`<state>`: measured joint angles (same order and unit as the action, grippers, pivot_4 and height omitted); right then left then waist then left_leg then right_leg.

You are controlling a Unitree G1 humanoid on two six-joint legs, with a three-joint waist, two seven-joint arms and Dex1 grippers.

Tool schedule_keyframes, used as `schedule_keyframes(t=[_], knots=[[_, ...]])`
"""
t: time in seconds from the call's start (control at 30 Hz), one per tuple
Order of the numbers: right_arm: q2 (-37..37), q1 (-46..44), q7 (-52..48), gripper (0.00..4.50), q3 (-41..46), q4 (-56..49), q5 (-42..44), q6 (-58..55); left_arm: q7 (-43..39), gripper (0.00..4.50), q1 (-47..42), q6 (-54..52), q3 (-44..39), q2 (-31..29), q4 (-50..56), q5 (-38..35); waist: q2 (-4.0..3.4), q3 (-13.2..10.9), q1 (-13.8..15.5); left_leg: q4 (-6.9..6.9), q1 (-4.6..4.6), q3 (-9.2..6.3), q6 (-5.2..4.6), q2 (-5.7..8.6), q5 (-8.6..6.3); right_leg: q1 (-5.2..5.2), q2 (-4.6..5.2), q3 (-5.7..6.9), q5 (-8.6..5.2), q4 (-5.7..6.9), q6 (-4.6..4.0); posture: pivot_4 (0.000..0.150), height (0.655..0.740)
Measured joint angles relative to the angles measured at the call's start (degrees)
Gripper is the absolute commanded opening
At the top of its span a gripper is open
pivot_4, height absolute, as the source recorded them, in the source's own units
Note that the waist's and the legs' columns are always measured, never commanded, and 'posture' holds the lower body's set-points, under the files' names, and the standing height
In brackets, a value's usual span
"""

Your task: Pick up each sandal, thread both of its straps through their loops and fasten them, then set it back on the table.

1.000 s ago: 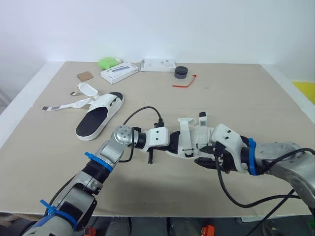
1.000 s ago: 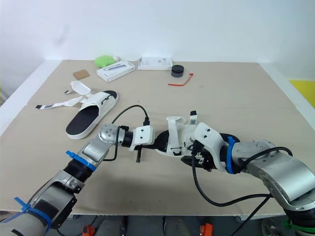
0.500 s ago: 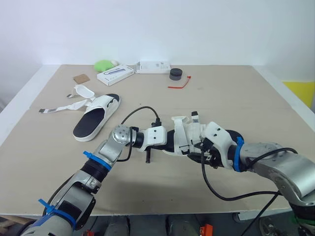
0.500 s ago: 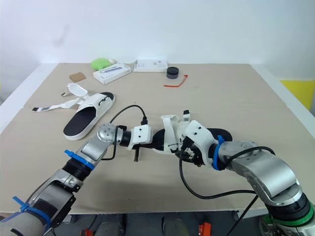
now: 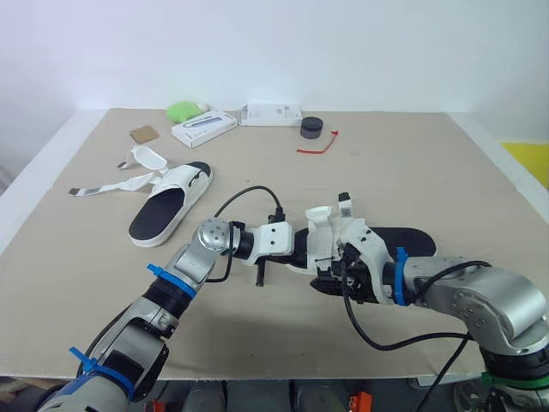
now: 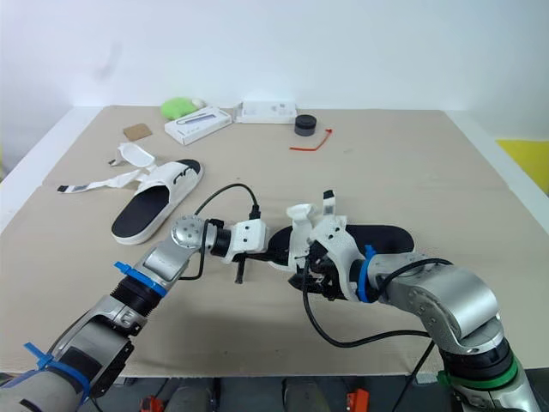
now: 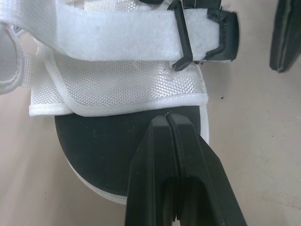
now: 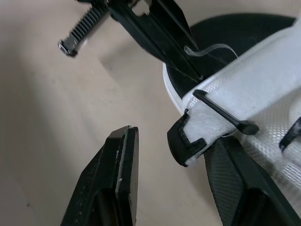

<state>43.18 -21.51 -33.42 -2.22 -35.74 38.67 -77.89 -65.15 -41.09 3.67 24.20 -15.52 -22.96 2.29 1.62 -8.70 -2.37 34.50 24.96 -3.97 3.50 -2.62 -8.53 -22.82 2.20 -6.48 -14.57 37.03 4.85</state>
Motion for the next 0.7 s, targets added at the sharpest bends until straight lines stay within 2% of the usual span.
schedule_keyframes(t=[0.23, 0.27, 0.3, 0.33, 0.43, 0.47, 0.7], knots=[[-0.36, -0.38, 0.78, 2.29, -0.56, 0.62, -0.60, 0.33, 0.31, 0.00, 0.00, 0.00, -0.01, 0.00, -0.27, 0.05, 0.01, -0.01, -0.05, 0.05, -0.01, -0.01, -0.01, 0.00, 0.01, -0.02, 0.01, 0.00, 0.04, 0.00, -0.02, 0.150, 0.7400], [-0.39, -0.38, 0.91, 1.89, -0.76, 0.79, -0.62, 0.43, 0.48, 0.00, 0.00, 0.00, 0.00, 0.00, -0.28, 0.05, 0.01, -0.01, -0.05, 0.05, -0.01, 0.00, -0.01, 0.00, 0.01, -0.03, 0.02, 0.00, 0.04, 0.00, -0.02, 0.150, 0.7400], [-0.39, -0.38, 0.92, 1.89, -0.77, 0.80, -0.62, 0.44, 0.48, 0.00, 0.00, 0.00, 0.00, 0.00, -0.28, 0.05, 0.01, -0.01, -0.06, 0.05, -0.01, 0.00, -0.02, 0.00, 0.01, -0.03, 0.02, 0.00, 0.04, 0.00, -0.03, 0.150, 0.7400], [-0.37, -0.37, 1.10, 1.67, -0.92, 1.17, -0.80, 0.55, 0.53, 0.00, 0.01, 0.00, 0.03, 0.01, -0.25, 0.05, 0.01, -0.01, -0.06, 0.05, -0.01, 0.00, -0.02, 0.00, 0.01, -0.03, 0.02, 0.00, 0.04, 0.00, -0.03, 0.150, 0.7400], [-0.25, -0.37, 1.29, 0.38, -0.91, 1.42, -1.31, 0.79, 0.54, 0.00, 0.04, 0.00, 0.06, -0.01, -0.12, 0.05, 0.01, -0.01, -0.05, 0.04, 0.01, 0.00, -0.02, 0.00, 0.01, -0.04, 0.03, 0.00, 0.04, 0.00, -0.03, 0.150, 0.7400], [-0.12, -0.37, 1.26, 0.07, -0.89, 1.75, -1.39, 0.93, 0.53, 0.00, 0.04, 0.01, 0.06, -0.01, -0.06, 0.05, 0.01, -0.01, -0.05, 0.04, 0.02, 0.00, -0.02, 0.00, 0.01, -0.04, 0.03, 0.00, 0.03, 0.00, -0.02, 0.150, 0.7400], [0.50, -0.11, -0.05, 0.07, -0.42, 1.77, -0.68, 1.04, 0.73, 0.00, 0.16, 0.04, 0.06, 0.16, 0.08, 0.05, 0.01, -0.01, -0.01, 0.02, 0.08, 0.00, -0.02, 0.00, 0.01, -0.06, 0.02, 0.00, 0.00, 0.00, -0.01, 0.150, 0.7400]])
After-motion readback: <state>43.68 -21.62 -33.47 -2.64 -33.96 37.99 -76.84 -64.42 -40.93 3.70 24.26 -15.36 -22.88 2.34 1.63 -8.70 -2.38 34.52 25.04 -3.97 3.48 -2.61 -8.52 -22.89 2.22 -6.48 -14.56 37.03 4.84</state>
